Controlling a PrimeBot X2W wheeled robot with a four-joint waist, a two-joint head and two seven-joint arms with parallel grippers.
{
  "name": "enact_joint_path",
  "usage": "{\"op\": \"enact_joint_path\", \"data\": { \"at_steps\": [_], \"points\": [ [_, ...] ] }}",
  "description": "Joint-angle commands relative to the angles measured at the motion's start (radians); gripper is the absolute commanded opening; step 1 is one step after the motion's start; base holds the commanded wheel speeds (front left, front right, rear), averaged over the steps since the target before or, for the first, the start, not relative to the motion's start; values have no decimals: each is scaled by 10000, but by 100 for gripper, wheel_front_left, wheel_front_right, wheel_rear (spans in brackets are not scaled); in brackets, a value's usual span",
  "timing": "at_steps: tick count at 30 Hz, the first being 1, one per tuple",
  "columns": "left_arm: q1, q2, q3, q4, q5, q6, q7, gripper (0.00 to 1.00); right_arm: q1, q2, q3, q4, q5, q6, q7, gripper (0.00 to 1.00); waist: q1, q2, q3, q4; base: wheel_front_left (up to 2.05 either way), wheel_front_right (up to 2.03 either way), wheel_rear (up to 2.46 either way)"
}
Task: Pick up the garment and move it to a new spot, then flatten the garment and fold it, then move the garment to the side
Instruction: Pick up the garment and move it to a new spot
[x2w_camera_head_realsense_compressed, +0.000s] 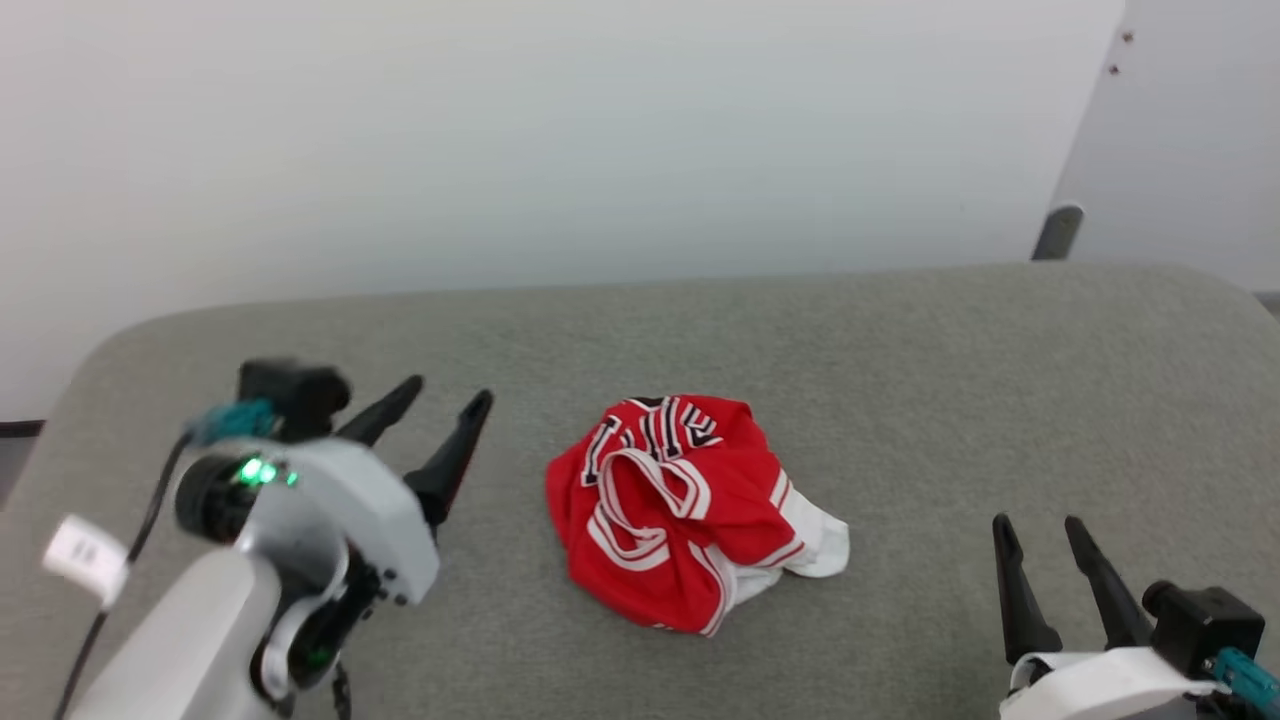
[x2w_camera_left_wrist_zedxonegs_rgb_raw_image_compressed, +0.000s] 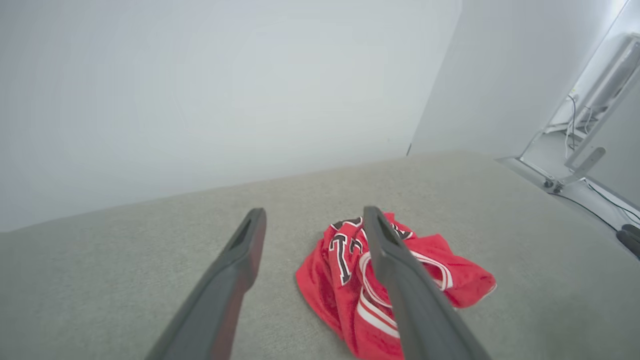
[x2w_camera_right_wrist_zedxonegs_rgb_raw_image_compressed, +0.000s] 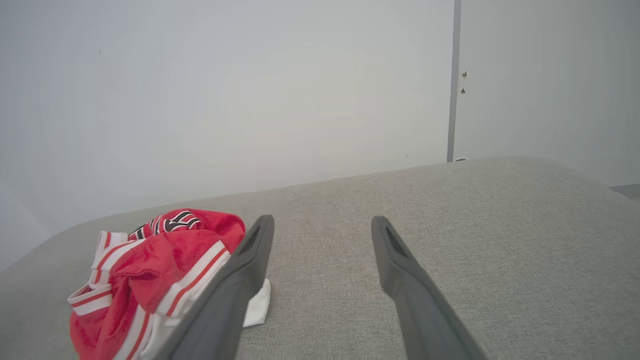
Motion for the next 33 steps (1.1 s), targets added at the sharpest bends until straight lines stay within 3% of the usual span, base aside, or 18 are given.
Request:
{"op": "enact_joint_path", "data": {
  "at_steps": [1,14,19,33],
  "points": [
    [413,69,159,-162,182,136,-508,100,161,7,-26,38,-53,4,37,100,0,0,-295,327,0,0,0],
    [2816,438,1313,-672,698,899,-3874,100,578,-67,-358,190,-35,4,-79,100,0,0,-806,1145,0,0,0],
    [3572,480,1628,-717,753,1107,-4296,100,782,-73,-509,174,-55,4,-84,100,0,0,-907,1424,0,0,0],
    [4938,232,2716,-777,1029,803,-4595,100,1125,-72,-738,11,-76,4,-101,100,0,0,-1017,1745,0,0,0]
  ]
}}
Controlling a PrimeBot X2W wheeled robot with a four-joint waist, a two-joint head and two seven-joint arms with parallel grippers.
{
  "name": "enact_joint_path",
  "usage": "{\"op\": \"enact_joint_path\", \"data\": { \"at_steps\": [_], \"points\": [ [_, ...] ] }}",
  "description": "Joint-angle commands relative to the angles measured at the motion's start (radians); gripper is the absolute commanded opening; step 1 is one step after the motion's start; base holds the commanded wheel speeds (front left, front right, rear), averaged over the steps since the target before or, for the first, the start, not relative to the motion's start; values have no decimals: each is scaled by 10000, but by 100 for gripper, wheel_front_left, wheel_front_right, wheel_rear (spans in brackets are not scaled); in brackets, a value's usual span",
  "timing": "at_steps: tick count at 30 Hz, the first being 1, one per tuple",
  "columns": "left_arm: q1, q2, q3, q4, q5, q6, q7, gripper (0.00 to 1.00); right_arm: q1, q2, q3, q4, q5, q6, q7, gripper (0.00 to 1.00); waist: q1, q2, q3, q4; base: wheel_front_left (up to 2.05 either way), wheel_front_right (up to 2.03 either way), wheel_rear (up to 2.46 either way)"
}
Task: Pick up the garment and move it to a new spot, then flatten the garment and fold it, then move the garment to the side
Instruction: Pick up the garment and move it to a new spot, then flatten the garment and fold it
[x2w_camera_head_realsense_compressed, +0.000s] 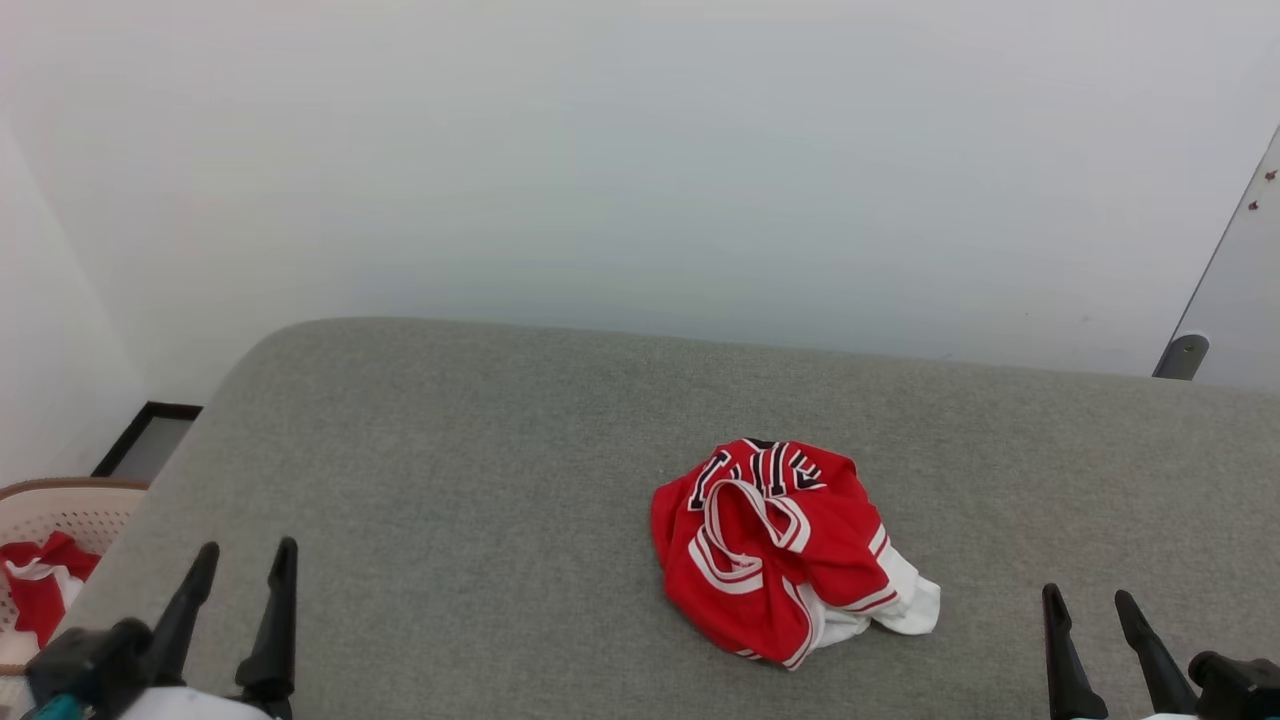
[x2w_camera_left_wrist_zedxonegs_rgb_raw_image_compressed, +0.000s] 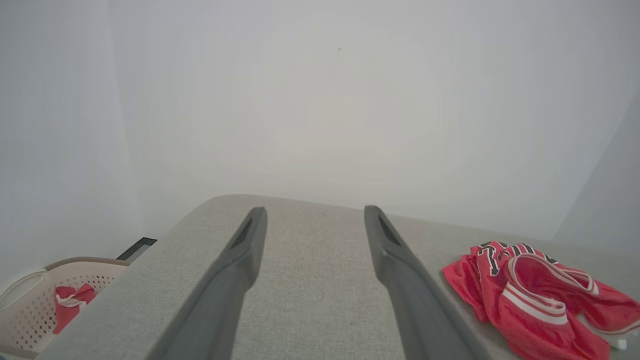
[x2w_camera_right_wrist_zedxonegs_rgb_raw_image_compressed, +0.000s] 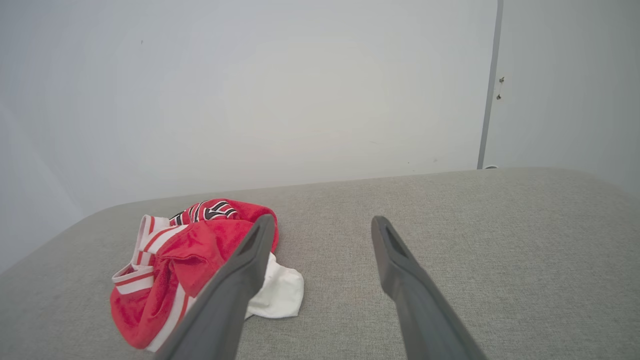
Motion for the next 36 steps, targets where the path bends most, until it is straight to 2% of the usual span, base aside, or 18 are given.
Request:
{"op": "enact_joint_path", "data": {
  "at_steps": [1,12,20,26,36],
  "points": [
    [141,-110,146,-98,103,-47,-38,100,70,-8,-24,-50,-65,4,-35,100,0,0,1,10,0,0,0],
    [569,-587,834,-187,548,-484,-28,100,242,15,-51,-226,-78,4,29,100,0,0,49,109,0,0,0],
    [505,-789,1184,-205,726,-530,-29,100,-65,0,55,-247,-265,4,422,100,0,0,229,293,0,0,0],
    [388,-1012,1112,-263,911,-665,-29,100,-540,-199,10,-42,-268,4,1423,100,0,0,502,723,0,0,0],
    [-135,-1307,728,-107,991,-941,-28,100,-1384,-600,-128,535,-326,4,3891,100,0,0,1254,1742,0,0,0]
  ]
}}
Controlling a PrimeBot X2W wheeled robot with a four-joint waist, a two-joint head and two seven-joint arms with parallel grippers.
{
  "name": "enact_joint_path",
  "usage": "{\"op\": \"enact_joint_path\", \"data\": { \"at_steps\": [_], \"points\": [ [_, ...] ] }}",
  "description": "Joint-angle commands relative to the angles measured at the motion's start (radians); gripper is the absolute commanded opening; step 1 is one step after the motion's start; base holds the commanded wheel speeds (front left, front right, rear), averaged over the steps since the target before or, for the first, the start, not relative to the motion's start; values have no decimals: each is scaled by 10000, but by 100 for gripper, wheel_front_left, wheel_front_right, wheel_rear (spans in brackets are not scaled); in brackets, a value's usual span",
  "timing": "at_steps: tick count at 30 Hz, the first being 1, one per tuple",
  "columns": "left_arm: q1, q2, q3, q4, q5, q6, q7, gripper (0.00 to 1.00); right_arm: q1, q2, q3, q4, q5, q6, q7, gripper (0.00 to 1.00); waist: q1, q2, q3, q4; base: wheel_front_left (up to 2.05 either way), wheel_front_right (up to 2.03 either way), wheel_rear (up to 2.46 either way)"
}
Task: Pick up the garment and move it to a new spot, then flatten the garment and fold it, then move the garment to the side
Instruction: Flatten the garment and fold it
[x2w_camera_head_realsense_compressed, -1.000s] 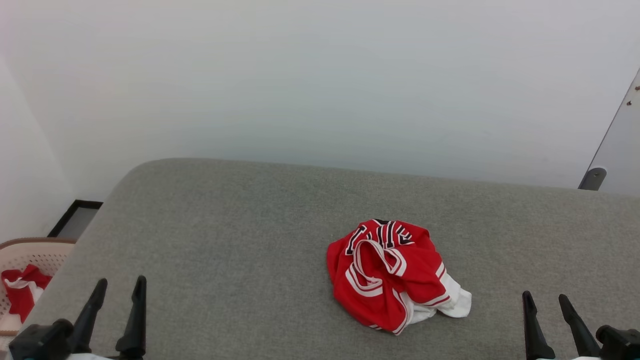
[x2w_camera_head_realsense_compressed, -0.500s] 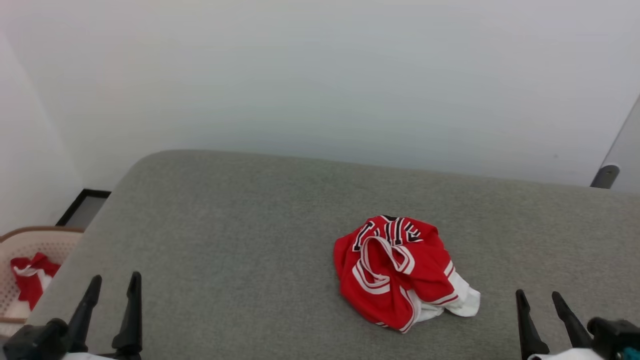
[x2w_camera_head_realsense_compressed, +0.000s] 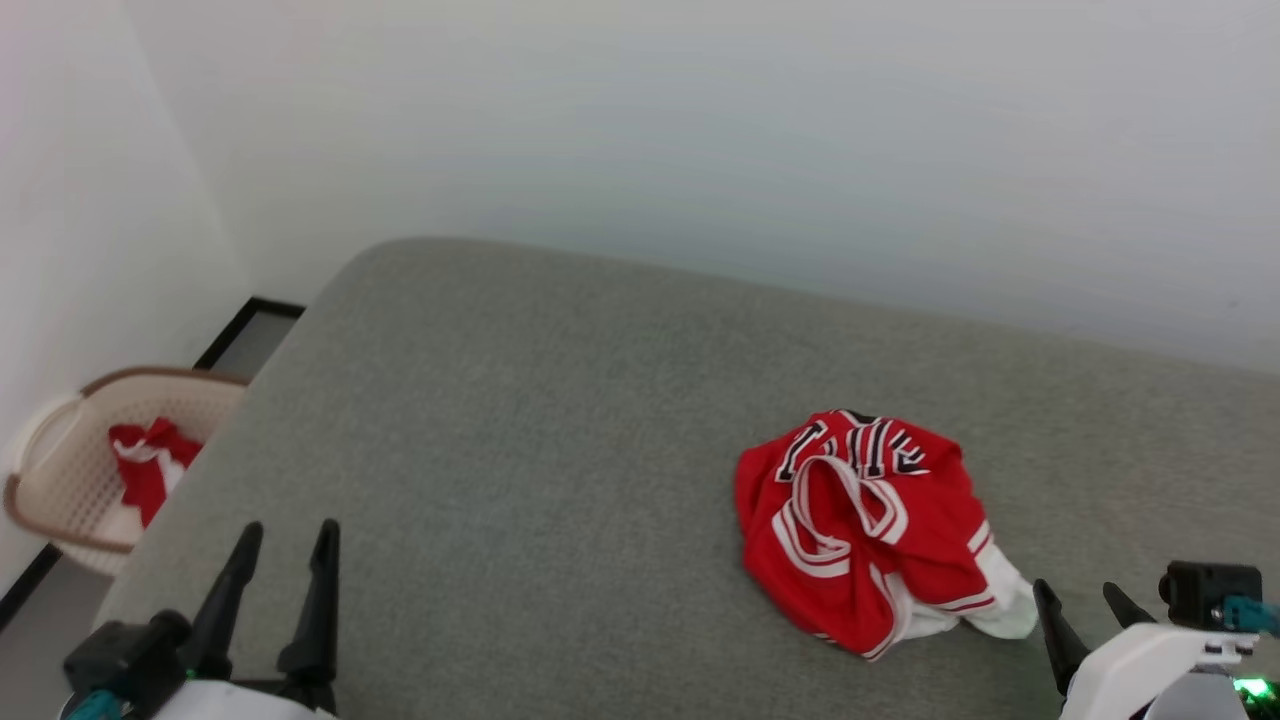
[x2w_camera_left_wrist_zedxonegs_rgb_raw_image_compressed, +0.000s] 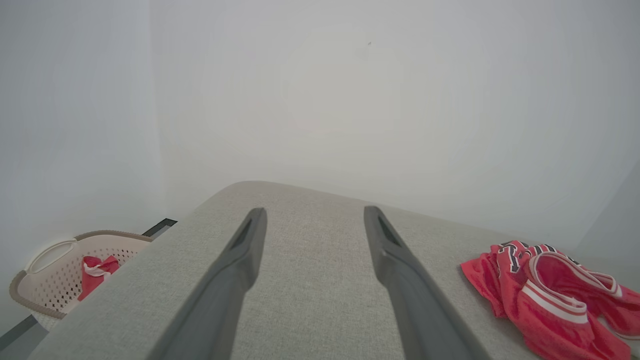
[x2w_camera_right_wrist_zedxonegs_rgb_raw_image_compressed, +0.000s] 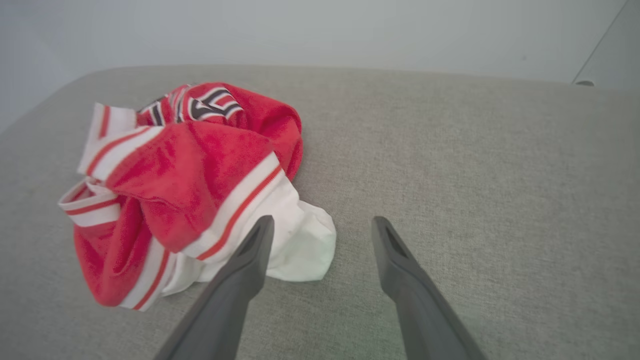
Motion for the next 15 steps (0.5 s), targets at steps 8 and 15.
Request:
{"op": "enact_joint_path", "data": {
  "at_steps": [8,15],
  "points": [
    [-763,-440,-196,246,136,-303,-1,100,-888,-202,-195,727,-157,4,1426,100,0,0,1272,1005,0,0,0],
    [-1147,-824,-81,462,310,-559,-2,100,-1532,-175,-273,1563,-226,4,2432,100,0,0,1822,1273,0,0,0]
  ]
}}
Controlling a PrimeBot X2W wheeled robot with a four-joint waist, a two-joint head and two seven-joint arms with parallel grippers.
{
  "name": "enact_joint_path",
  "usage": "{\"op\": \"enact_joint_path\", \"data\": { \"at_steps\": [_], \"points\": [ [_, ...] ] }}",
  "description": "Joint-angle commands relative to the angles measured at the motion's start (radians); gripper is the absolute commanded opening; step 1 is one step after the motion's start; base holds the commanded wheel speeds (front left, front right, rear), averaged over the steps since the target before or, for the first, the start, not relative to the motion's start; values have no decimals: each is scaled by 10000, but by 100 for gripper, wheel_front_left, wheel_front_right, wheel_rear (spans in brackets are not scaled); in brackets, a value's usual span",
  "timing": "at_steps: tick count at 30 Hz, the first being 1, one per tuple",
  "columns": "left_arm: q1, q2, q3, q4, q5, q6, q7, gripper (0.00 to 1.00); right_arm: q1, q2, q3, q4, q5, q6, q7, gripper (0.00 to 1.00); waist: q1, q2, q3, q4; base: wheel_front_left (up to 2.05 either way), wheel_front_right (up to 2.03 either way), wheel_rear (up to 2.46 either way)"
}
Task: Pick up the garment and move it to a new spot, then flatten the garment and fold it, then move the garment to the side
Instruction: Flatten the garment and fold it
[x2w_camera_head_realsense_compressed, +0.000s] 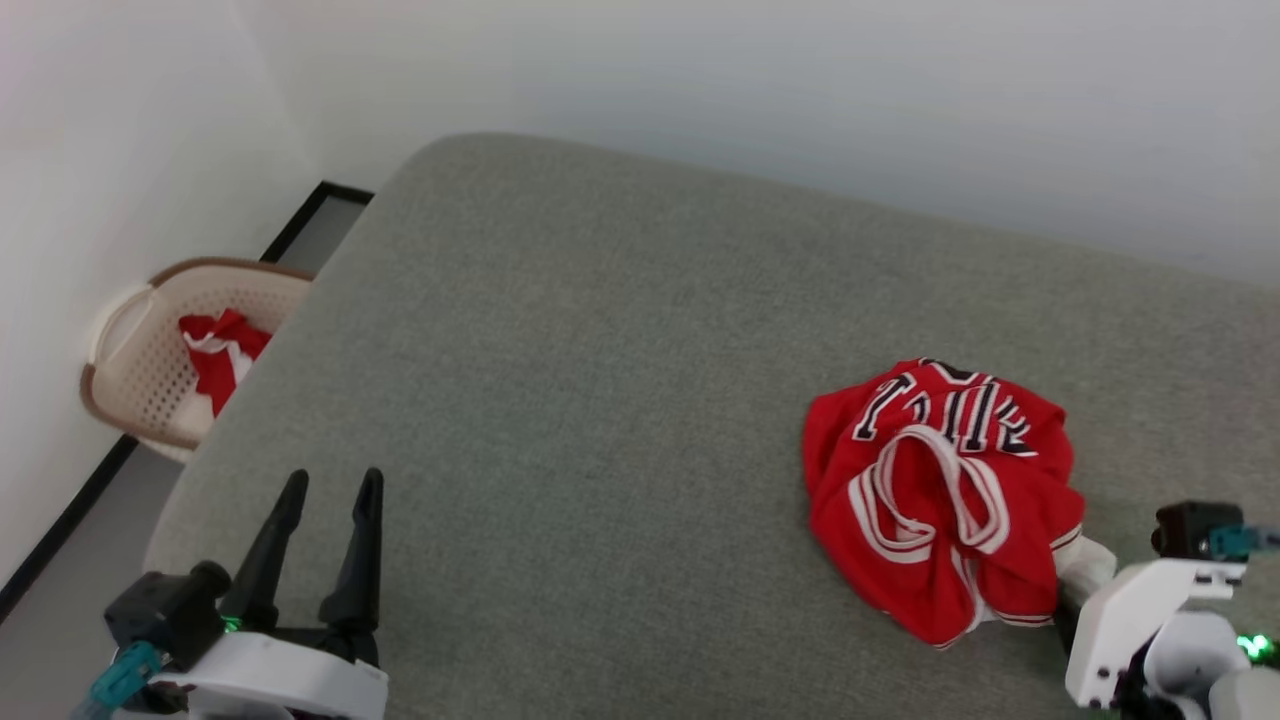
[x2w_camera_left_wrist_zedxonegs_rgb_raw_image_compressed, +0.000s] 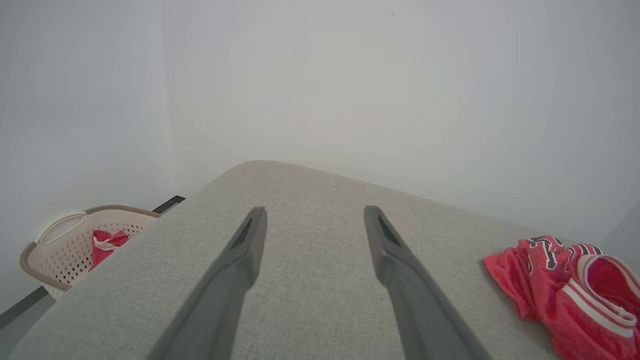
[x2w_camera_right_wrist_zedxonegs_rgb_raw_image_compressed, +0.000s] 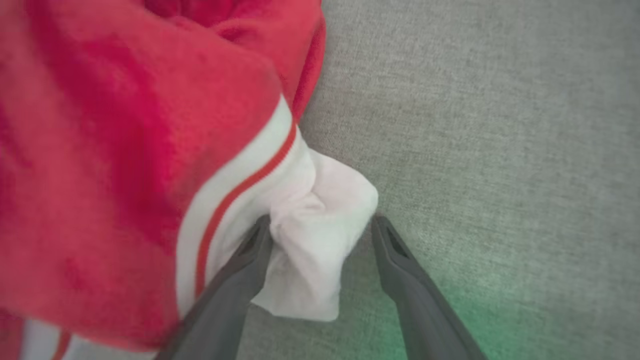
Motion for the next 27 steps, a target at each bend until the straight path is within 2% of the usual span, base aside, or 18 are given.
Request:
{"op": "enact_joint_path", "data": {
  "at_steps": [1,4,5,6,12,21,27],
  "points": [
    [-141,-104,79,45,122,-81,-2,100,-171,53,7,309,-37,4,306,100,0,0,395,287,0,0,0],
    [-216,-262,172,147,175,-164,-2,100,-329,97,109,724,-108,4,701,100,0,0,467,298,0,0,0],
    [-234,-307,206,174,192,-175,-2,100,-373,95,225,762,-122,6,713,20,0,0,479,295,0,0,0],
    [-233,-337,254,215,214,-191,-2,100,-448,90,285,767,-94,7,644,0,0,0,479,278,0,0,0],
    [-13,-478,595,301,244,-288,-2,100,-664,-113,320,533,259,6,558,0,0,0,184,-60,0,0,0],
    [220,-310,827,327,202,-416,-2,100,-803,-680,111,-542,587,3,810,0,0,0,-362,-714,0,0,0],
    [338,-245,790,359,150,-450,-2,100,-934,-1362,-317,-948,659,3,959,0,0,0,-636,-1093,0,0,0]
  ]
}}
